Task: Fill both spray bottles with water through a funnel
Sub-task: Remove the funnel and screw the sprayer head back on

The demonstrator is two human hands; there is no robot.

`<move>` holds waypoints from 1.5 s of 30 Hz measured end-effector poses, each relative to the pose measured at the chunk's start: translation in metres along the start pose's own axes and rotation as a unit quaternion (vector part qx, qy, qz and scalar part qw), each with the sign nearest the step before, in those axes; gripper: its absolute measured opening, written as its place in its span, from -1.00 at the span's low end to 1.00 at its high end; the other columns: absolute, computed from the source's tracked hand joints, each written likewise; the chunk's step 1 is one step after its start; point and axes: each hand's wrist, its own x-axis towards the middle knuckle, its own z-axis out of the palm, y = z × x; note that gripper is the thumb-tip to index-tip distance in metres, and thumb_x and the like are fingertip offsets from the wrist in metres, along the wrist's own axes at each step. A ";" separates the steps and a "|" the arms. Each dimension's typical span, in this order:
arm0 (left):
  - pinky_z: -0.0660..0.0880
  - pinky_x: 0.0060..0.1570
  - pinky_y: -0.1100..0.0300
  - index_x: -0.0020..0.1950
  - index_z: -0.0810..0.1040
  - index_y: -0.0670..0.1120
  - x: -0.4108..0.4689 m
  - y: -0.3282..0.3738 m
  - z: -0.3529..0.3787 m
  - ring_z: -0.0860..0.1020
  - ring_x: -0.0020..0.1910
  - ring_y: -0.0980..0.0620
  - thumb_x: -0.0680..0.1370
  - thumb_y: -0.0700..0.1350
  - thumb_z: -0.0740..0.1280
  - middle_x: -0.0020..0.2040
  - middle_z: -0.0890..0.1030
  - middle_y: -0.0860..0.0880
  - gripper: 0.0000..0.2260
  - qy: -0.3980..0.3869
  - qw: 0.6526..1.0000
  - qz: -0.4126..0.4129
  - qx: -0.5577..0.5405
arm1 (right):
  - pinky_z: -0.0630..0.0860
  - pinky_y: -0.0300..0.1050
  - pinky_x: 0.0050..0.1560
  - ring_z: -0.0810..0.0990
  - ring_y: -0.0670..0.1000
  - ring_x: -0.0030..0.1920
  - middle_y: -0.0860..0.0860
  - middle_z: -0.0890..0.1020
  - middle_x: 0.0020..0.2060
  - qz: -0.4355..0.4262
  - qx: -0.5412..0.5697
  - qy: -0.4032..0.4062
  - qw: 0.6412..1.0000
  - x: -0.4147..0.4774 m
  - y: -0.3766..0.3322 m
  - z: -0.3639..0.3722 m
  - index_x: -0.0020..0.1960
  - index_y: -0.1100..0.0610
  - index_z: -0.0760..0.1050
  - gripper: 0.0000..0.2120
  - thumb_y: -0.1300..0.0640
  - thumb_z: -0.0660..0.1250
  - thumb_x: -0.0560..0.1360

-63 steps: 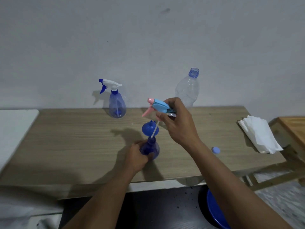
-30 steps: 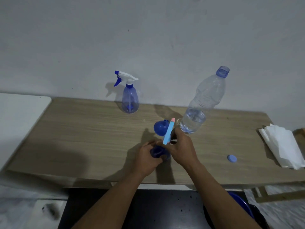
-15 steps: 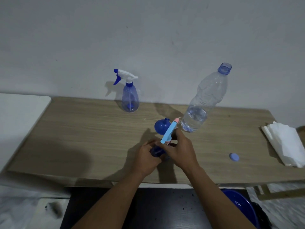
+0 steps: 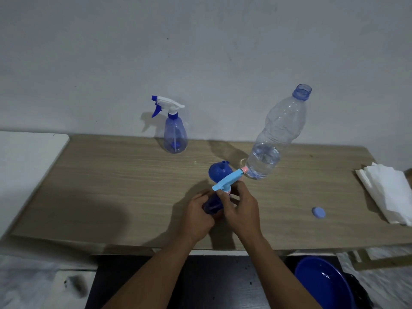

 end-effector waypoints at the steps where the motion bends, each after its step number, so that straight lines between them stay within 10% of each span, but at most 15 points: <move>1: 0.60 0.14 0.17 0.25 0.62 -0.02 0.000 0.000 0.001 0.61 0.14 0.13 0.38 -0.27 0.56 0.15 0.62 0.12 -0.53 0.003 1.000 -0.007 0.002 | 0.61 -0.21 -0.08 0.61 -0.34 -0.03 -0.24 0.65 -0.12 0.012 -0.001 0.009 1.000 0.001 -0.001 0.001 0.12 0.01 0.51 -0.76 -0.02 0.46 0.52; 12: 0.60 0.17 0.04 0.26 0.60 0.04 0.000 -0.005 0.002 0.60 0.17 0.10 0.37 -0.25 0.57 0.18 0.58 0.14 -0.51 0.019 1.000 -0.017 0.008 | 0.64 -0.11 -0.07 0.65 -0.18 -0.10 -0.21 0.64 -0.16 0.028 -0.019 0.022 0.999 0.007 0.003 0.006 0.12 -0.07 0.44 -0.66 -0.16 0.47 0.46; 18: 0.60 0.17 0.05 0.25 0.58 0.10 -0.001 -0.002 0.001 0.60 0.17 0.13 0.40 -0.24 0.56 0.17 0.61 0.12 -0.52 0.011 1.000 0.005 0.004 | 0.56 -0.34 -0.05 0.65 -0.21 -0.01 -0.17 0.68 -0.06 -0.030 0.026 -0.024 0.999 0.003 0.003 -0.001 0.09 -0.07 0.57 -0.88 0.10 0.38 0.58; 34: 0.60 0.15 0.03 0.22 0.59 0.13 -0.005 0.002 0.005 0.66 0.09 0.13 0.35 -0.22 0.60 0.08 0.70 0.12 -0.50 0.025 0.998 -0.059 -0.020 | 0.63 0.16 0.01 0.69 -0.04 -0.08 -0.05 0.72 -0.12 0.013 0.024 -0.097 0.995 0.018 0.002 -0.016 0.09 -0.03 0.63 -0.86 0.03 0.34 0.57; 41: 0.57 0.14 0.12 0.16 0.56 0.03 -0.020 0.014 0.026 0.62 0.07 0.09 0.42 -0.23 0.50 0.08 0.65 0.07 -0.64 0.065 0.989 -0.095 0.093 | 0.63 -0.23 -0.04 0.64 -0.18 0.08 -0.15 0.52 0.20 0.063 0.153 -0.007 0.986 0.006 0.002 -0.005 0.33 -0.19 0.28 -0.34 0.05 0.59 0.39; 45: 0.39 0.08 0.36 0.23 0.55 -0.09 -0.034 0.026 0.044 0.55 0.13 0.08 0.53 -0.19 0.40 0.16 0.61 -0.01 -0.73 0.067 0.976 -0.113 0.174 | 0.52 -0.27 -0.14 0.62 -0.24 -0.11 -0.14 0.61 -0.08 0.008 0.084 -0.033 0.996 0.028 0.002 -0.006 0.29 -0.05 0.39 -0.65 0.07 0.41 0.56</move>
